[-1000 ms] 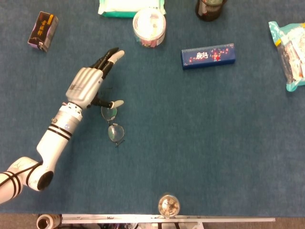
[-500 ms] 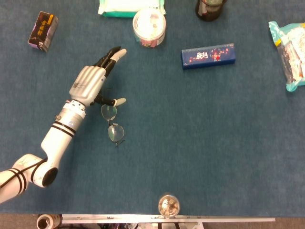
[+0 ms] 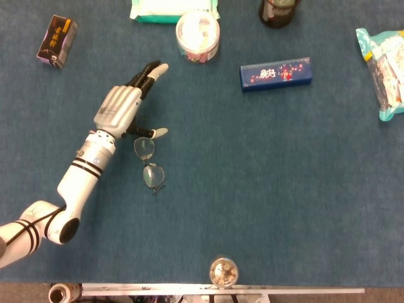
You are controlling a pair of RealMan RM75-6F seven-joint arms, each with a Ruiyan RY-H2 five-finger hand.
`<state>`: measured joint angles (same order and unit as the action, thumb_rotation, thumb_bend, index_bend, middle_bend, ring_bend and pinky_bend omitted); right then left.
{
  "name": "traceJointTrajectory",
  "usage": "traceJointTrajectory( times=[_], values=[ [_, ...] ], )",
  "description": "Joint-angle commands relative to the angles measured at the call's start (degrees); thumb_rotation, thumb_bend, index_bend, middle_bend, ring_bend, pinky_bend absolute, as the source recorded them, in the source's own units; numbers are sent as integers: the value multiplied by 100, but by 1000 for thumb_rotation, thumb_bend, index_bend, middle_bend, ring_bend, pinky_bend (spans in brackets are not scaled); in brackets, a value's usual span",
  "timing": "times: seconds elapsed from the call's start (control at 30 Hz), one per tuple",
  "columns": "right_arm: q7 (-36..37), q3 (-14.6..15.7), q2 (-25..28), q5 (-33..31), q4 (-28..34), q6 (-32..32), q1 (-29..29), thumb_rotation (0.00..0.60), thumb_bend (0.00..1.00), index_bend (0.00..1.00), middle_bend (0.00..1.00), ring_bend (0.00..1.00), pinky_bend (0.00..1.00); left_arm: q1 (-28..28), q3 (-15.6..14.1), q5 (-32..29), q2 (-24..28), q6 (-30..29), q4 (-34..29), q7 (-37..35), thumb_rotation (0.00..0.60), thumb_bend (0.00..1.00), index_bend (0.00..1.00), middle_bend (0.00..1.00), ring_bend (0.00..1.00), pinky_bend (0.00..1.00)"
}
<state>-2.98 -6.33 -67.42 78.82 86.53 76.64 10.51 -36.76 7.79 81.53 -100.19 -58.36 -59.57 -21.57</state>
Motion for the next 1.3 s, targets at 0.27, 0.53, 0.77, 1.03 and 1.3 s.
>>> traceJointTrajectory(
  times=[0.27, 0.53, 0.77, 1.03, 1.3],
  values=[
    [-7, 6, -16, -4, 10, 19, -13, 600, 221, 435, 390, 342, 579, 34, -8, -121, -103, 30, 297, 71, 600, 35, 0, 0, 129, 324],
    [19, 11, -22, -5, -6, -3, -6, 600, 221, 435, 390, 342, 579, 105, 17, -197, -148, -78, 443, 271, 600, 36, 0, 0, 130, 324],
    [59, 18, -45, 4, -36, -19, 0, 600, 221, 435, 390, 342, 579, 167, 27, -257, -96, -123, 484, 436, 600, 36, 0, 0, 129, 324],
    [95, 20, -60, 15, -60, -33, 10, 600, 221, 435, 390, 342, 579, 252, 26, -314, -3, -175, 503, 622, 600, 36, 0, 0, 130, 324],
    [135, 21, -66, 28, -82, -35, 15, 600, 221, 435, 390, 342, 579, 369, 66, -430, 133, -228, 495, 763, 600, 36, 0, 0, 130, 324]
  ],
)
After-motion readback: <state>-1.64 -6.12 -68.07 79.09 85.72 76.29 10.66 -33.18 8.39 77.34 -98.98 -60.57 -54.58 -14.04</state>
